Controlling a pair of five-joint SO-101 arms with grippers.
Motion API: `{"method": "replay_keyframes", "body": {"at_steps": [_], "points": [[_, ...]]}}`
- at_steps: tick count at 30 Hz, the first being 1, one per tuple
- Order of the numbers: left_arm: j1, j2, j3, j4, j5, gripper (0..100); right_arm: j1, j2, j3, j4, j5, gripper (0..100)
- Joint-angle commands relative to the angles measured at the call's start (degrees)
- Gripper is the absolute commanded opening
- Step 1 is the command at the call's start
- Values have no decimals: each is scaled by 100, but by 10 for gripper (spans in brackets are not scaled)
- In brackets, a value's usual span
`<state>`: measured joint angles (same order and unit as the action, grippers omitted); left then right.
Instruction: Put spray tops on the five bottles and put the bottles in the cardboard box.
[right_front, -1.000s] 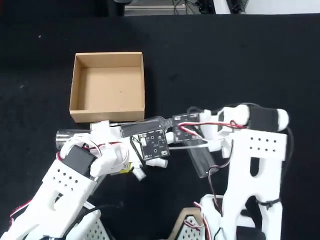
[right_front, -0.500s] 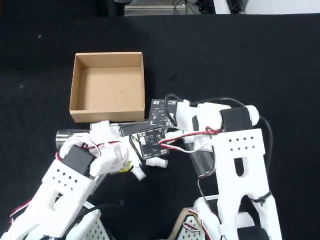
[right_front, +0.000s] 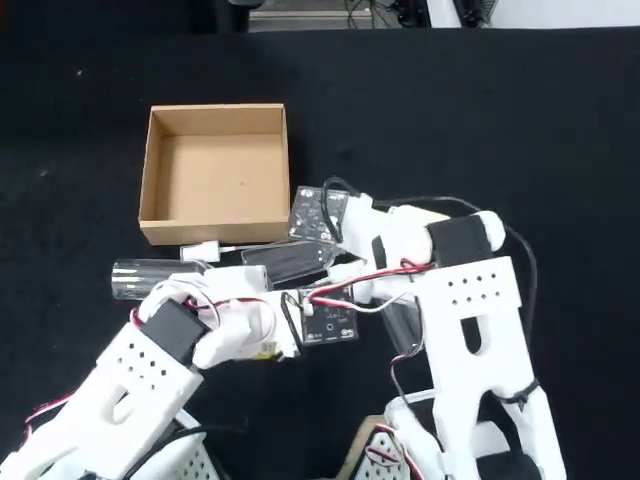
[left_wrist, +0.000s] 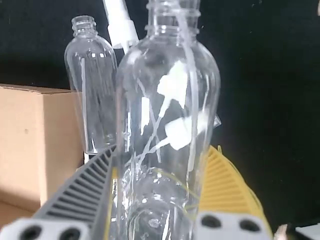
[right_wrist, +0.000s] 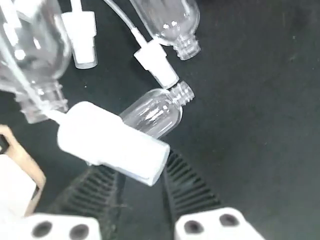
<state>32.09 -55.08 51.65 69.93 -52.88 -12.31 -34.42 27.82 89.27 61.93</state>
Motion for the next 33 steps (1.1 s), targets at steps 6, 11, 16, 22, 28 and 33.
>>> {"method": "replay_keyframes", "body": {"at_steps": [6,11,16,22,28,33], "points": [[-48,-53,163,-598,35,33,-484,13,-4,237,-396,10],[-48,-53,154,-580,413,33,-273,13,127,255,-369,10],[-48,-53,92,-633,932,33,-35,13,127,264,-360,10],[-224,-53,347,-1064,1257,33,-9,-268,-22,281,-396,10],[-558,-53,787,-2110,2092,30,-18,-998,-119,466,-396,10],[-602,-53,1262,-3077,2716,30,0,-1349,-198,721,-396,10]]}}
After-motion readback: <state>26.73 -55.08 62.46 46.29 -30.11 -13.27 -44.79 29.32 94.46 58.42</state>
